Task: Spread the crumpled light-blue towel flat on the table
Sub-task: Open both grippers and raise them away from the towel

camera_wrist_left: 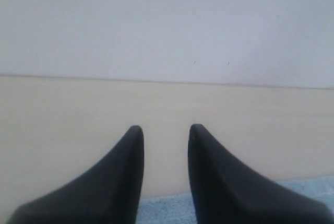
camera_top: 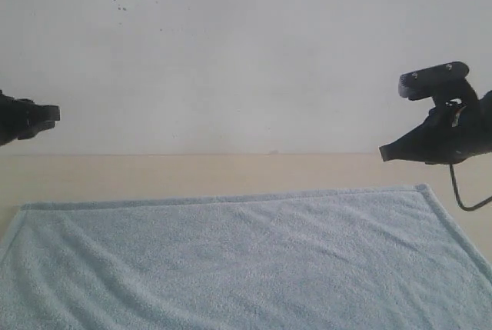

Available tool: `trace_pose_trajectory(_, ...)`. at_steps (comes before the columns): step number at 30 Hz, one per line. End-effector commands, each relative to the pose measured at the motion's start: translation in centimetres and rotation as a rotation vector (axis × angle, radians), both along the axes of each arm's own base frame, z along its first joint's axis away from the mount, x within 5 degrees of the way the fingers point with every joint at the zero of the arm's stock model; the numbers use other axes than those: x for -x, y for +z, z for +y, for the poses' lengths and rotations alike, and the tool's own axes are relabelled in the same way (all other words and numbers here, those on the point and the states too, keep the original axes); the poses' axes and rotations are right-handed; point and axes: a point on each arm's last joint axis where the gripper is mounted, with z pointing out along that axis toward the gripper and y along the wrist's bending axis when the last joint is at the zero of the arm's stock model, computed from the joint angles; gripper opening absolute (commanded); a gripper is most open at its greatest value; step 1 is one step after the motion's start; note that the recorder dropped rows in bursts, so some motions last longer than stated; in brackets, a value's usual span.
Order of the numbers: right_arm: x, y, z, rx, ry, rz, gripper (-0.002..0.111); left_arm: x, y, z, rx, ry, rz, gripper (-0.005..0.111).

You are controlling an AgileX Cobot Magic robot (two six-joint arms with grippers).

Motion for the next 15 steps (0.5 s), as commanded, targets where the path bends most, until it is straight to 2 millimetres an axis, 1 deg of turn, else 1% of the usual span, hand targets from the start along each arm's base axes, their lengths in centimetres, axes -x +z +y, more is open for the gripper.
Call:
trace_pose_trajectory(1, 4.1, 2.8, -0.3, -0.056, 0.010, -0.159, 0.000, 3.4, 3.2, -1.0, 0.068, -0.029, -0.095, 0.028)
trace_pose_trajectory(5, 8.6, 4.0, -0.6, -0.146, -0.009, -0.249, 0.000, 7.7, 6.1, -2.4, 0.155, -0.101, -0.191, 0.028)
trace_pose_trajectory(8, 11.9, 4.4, -0.8, -0.205, -0.021, -0.302, 0.000, 11.1, 7.5, -2.8, 0.168, -0.099, -0.237, 0.028)
trace_pose_trajectory(12, 16.3, 4.2, -1.3, -0.257, -0.042, -0.324, 0.000, 16.1, 8.6, -3.2, 0.157, -0.071, -0.291, 0.028)
trace_pose_trajectory(14, 18.5, 4.2, -1.5, -0.285, -0.052, -0.350, 0.000, 18.2, 8.8, -3.4, 0.184, -0.060, -0.324, 0.028)
trace_pose_trajectory(15, 19.2, 4.2, -1.6, -0.293, -0.054, -0.359, 0.000, 19.3, 8.8, -3.6, 0.186, -0.068, -0.337, 0.028)
